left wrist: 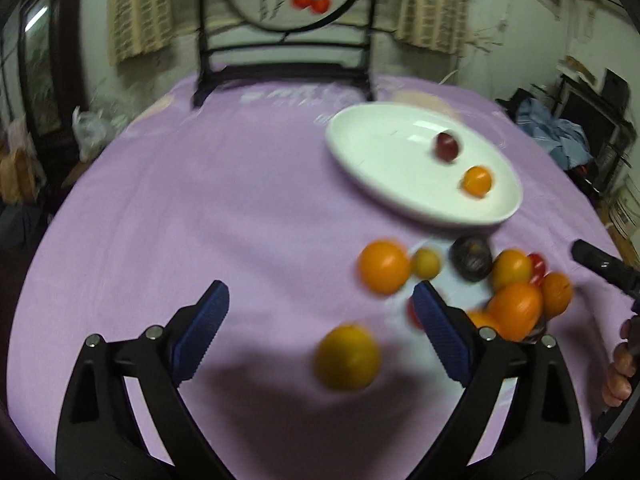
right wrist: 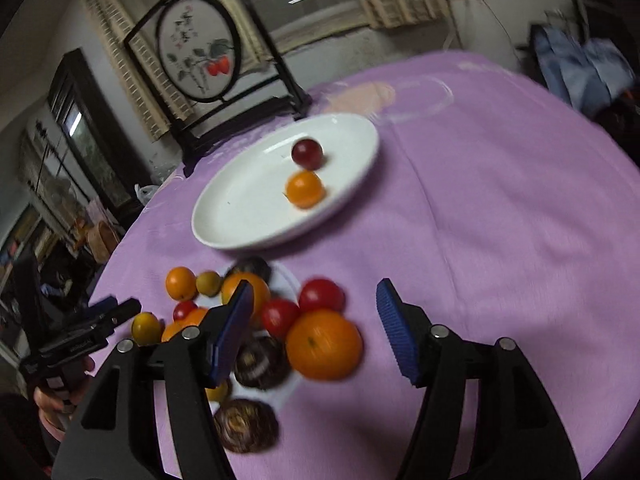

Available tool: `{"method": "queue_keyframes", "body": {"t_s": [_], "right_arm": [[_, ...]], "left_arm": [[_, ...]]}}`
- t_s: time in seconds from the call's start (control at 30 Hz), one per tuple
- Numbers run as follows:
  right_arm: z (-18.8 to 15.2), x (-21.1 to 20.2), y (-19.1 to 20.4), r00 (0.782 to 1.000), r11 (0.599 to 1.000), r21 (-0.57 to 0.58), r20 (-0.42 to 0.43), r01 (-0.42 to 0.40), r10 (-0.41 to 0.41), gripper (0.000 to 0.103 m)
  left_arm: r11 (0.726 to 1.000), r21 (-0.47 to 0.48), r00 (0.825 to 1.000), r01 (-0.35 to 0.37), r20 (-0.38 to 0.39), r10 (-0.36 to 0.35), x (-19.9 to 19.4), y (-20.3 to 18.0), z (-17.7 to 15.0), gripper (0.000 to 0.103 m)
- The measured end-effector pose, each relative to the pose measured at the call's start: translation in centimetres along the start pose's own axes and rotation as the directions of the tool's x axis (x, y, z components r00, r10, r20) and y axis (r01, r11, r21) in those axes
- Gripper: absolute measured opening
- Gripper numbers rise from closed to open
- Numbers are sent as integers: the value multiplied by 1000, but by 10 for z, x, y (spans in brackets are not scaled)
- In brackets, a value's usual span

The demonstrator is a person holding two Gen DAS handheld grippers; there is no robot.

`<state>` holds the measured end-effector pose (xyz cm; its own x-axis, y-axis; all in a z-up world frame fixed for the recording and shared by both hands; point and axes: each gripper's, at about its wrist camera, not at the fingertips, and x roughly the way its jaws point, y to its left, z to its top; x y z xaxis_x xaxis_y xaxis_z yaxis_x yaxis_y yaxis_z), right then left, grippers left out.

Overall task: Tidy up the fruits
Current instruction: 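Carry both fruits over the white oval plate and open both tools, then grasp the large yellow citrus with the left tool while the right tool grasps a mandarin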

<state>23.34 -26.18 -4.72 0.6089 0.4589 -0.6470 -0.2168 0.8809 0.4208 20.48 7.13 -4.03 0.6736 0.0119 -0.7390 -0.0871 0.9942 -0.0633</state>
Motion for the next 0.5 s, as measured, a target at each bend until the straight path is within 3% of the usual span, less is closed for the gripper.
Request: {"method": "queue_keyframes", "body": {"t_s": [0.07, 0.2, 0.5], "right_arm": [[-10, -2, -3, 1000, 1000, 23, -22, -10, 10, 64], [-22, 0, 10, 998, 999, -29, -60, 18, -20, 64], [-19, 19, 16, 987, 992, -77, -122, 101, -110, 62]], "left_arm": [[1000, -12, 1000, -9, -20, 9, 0, 11, -11, 95], [999, 15, 999, 43, -23, -43, -8, 12, -22, 95], [995, 101, 999, 23, -28, -20, -9, -1, -29, 95]]}}
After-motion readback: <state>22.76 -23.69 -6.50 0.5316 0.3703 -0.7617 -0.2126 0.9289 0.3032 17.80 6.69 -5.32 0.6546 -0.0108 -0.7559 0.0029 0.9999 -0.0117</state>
